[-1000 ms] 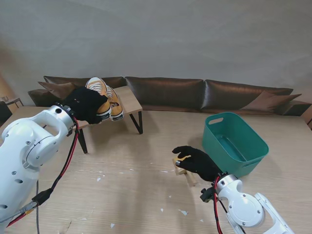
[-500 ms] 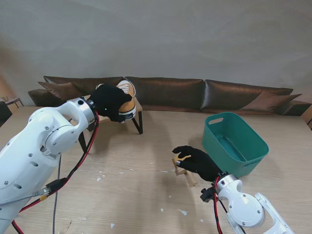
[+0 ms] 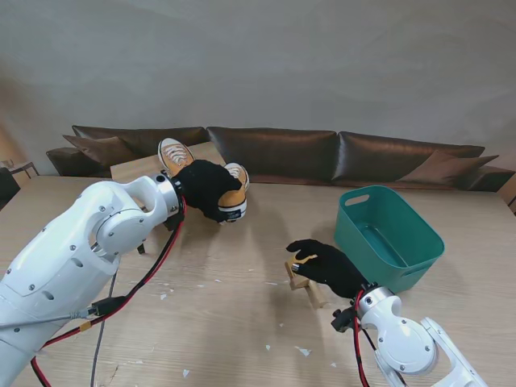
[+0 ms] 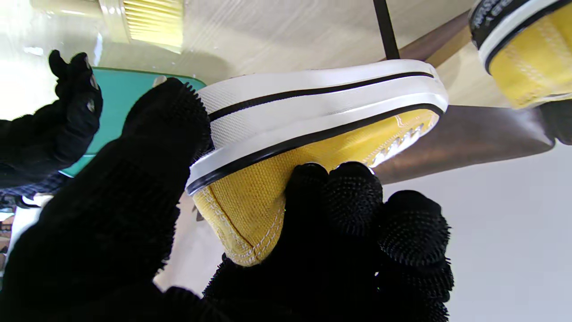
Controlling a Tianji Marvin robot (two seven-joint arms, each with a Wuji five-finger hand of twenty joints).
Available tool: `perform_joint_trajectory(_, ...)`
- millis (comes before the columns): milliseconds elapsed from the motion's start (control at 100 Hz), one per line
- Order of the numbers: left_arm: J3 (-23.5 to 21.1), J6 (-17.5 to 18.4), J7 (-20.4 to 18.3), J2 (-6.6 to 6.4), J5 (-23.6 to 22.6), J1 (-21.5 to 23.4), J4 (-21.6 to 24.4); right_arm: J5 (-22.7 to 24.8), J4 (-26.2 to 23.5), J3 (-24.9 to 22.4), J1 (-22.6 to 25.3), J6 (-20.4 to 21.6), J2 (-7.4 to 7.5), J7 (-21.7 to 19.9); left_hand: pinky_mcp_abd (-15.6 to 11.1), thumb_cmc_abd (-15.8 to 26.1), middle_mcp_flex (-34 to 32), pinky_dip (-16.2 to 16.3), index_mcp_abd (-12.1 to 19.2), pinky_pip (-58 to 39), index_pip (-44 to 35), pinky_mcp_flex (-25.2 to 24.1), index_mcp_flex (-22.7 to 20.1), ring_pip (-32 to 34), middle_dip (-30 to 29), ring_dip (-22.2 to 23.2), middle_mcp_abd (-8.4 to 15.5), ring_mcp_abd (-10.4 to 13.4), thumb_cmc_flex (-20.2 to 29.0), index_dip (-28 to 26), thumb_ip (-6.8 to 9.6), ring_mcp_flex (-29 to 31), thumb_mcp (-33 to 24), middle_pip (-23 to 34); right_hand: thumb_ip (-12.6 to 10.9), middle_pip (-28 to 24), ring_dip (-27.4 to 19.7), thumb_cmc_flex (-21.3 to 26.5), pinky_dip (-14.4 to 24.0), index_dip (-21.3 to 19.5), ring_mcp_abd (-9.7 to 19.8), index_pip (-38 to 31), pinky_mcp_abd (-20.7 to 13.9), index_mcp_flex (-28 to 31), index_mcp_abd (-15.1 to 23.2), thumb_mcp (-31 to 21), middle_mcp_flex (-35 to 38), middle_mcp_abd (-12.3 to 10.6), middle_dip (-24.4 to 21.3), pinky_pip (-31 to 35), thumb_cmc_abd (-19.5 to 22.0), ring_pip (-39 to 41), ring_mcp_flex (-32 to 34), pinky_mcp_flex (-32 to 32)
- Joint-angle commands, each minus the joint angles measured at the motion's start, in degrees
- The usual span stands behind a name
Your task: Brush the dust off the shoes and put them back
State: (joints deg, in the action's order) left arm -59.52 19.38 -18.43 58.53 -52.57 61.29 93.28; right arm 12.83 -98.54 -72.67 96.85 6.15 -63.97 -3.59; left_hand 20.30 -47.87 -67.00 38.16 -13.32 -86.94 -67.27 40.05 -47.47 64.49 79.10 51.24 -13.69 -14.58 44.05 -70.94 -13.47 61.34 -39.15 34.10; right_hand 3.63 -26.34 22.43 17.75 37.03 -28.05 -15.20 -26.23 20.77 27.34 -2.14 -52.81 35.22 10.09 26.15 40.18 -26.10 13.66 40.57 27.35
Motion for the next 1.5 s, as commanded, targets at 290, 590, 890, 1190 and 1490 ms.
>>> perform_joint_trajectory(290, 0.17, 0.04, -4.55, 0.06, 3.54, 1.36, 3.54, -0.12, 0.15, 0.23, -0.03, -0.11, -0.24, -0.8, -0.8, 4.9, -1.94, 0.19, -3.03, 0.36, -21.58, 0.01, -6.15, -1.29, 0.53, 0.82, 6.79, 4.04, 11.73, -7.33, 4.42, 1.56, -7.04, 0.12, -0.54, 0.77, 0.09, -1.71, 0.43, 0.88, -0.09, 0.07, 0.66, 0.39, 0.1, 1.45, 1.42, 0.82, -0.3, -0.22, 1.99, 0.22, 1.2, -9.64)
perform_joint_trajectory(590, -1.77, -0.77, -8.26, -0.57, 4.02, 6.0, 9.8, -0.01, 0.08, 0.17, -0.08, -0.26, -0.29, -0.58, -0.93, 5.15, -1.83, 0.19, -2.86, 0.68, -21.46, -0.17, -6.0, -1.57, 0.53, 0.92, 6.92, 4.24, 11.68, -7.44, 4.48, 1.51, -6.71, 0.0, -0.53, 0.73, 0.1, -1.7, 0.4, 0.89, -0.21, 0.04, 0.65, 0.41, 0.04, 1.45, 1.51, 0.76, -0.28, -0.19, 1.99, 0.24, 1.2, -9.65)
perform_joint_trajectory(890, -6.13, -0.37, -7.88, -0.87, -0.86, 13.9, 13.89, 0.01, 0.08, 0.3, 0.06, -0.16, -0.21, -0.86, -1.13, 5.18, -1.6, -0.01, -2.34, 2.43, -20.8, -1.01, -5.57, -3.86, -0.66, 0.31, 7.09, 4.25, 11.7, -7.23, 3.71, 0.96, -4.86, -1.58, -0.54, 0.76, 0.11, -1.77, 0.37, 0.9, -0.14, 0.04, 0.65, 0.35, 0.1, 1.43, 1.44, 0.86, -0.29, -0.17, 2.0, 0.28, 1.3, -9.64)
perform_joint_trajectory(1190, -9.95, 1.08, -4.63, -0.88, -5.9, 18.99, 12.01, -0.11, 0.05, 0.35, 0.18, -0.4, -0.18, -1.05, -1.13, 3.17, -2.22, -0.22, -2.08, 3.81, -19.41, -1.21, -5.61, -7.78, -2.7, -1.15, 7.23, 3.77, 11.37, -6.29, 3.61, 1.17, -4.46, -4.58, -0.54, 0.71, 0.1, -1.71, 0.33, 0.9, -0.18, -0.01, 0.64, 0.4, 0.0, 1.39, 1.5, 0.82, -0.27, -0.16, 2.03, 0.26, 1.24, -9.64)
perform_joint_trajectory(1490, -9.92, 1.08, -1.92, -0.97, -7.97, 20.59, 6.92, -0.23, 0.11, 0.36, 0.14, -0.78, -0.19, -1.11, -0.85, 1.43, -2.95, -0.73, -1.62, 4.68, -18.29, -0.97, -6.53, -9.06, -3.81, -1.73, 7.24, 3.31, 10.34, -5.24, 3.09, 1.75, -6.1, -5.76, -0.55, 0.68, 0.12, -1.63, 0.3, 0.9, -0.25, -0.04, 0.67, 0.38, 0.03, 1.37, 1.61, 0.84, -0.27, -0.18, 2.1, 0.29, 1.3, -9.71)
